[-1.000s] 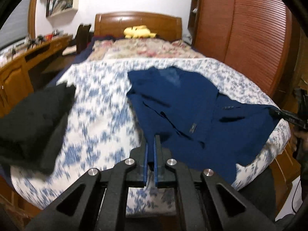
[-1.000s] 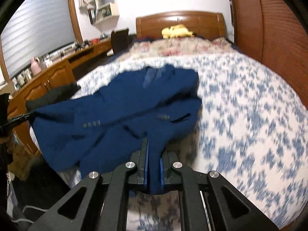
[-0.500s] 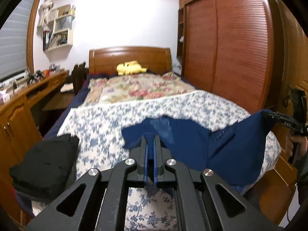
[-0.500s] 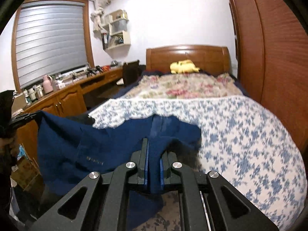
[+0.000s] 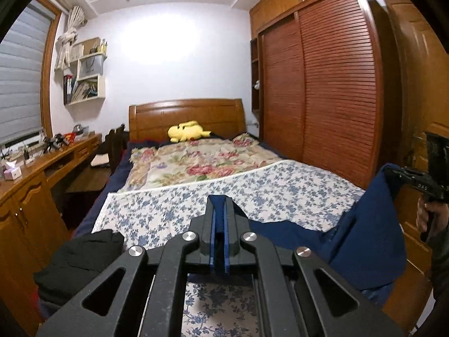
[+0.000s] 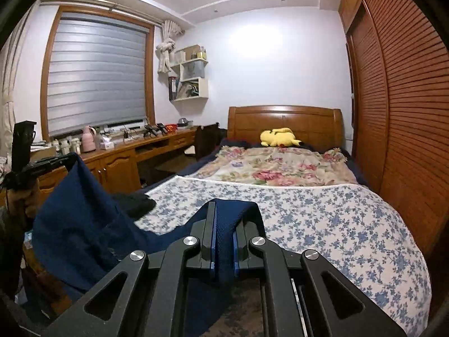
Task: Fold large clothes
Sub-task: 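Lift the hem with both grippers and lay it onto the collar, release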
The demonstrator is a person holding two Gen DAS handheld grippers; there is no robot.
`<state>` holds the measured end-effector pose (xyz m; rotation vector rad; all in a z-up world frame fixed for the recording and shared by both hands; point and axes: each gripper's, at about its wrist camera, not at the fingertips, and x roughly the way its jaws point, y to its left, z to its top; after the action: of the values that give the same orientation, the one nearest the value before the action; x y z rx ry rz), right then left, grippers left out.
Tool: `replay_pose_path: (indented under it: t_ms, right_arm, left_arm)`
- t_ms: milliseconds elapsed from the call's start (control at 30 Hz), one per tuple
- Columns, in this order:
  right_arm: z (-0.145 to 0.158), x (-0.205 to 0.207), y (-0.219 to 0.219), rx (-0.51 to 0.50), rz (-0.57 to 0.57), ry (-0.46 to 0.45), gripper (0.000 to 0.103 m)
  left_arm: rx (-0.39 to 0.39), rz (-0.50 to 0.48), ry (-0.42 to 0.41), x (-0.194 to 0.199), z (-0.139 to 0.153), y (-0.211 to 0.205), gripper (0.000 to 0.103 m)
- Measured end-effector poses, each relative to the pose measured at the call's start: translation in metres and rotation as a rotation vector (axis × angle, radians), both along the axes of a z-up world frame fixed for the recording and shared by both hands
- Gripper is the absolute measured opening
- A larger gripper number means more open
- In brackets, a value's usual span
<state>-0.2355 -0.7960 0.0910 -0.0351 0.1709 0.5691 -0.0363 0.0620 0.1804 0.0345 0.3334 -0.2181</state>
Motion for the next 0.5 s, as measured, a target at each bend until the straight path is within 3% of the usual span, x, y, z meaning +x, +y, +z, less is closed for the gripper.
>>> replay_pose_path:
  t_ms: [300,500]
  right_arm:
    - [-0.041,0.146,0.03,-0.087,-0.078,0.138,0.008]
    - [-0.07,0.214,0.055,-0.159,-0.144,0.154,0.008]
  left_arm:
    - [0.013,0.101,0.122,0.124,-0.065,0.007,0.005]
    - [0.043,0.141,0.111,0.181,-0.1,0.0,0.005]
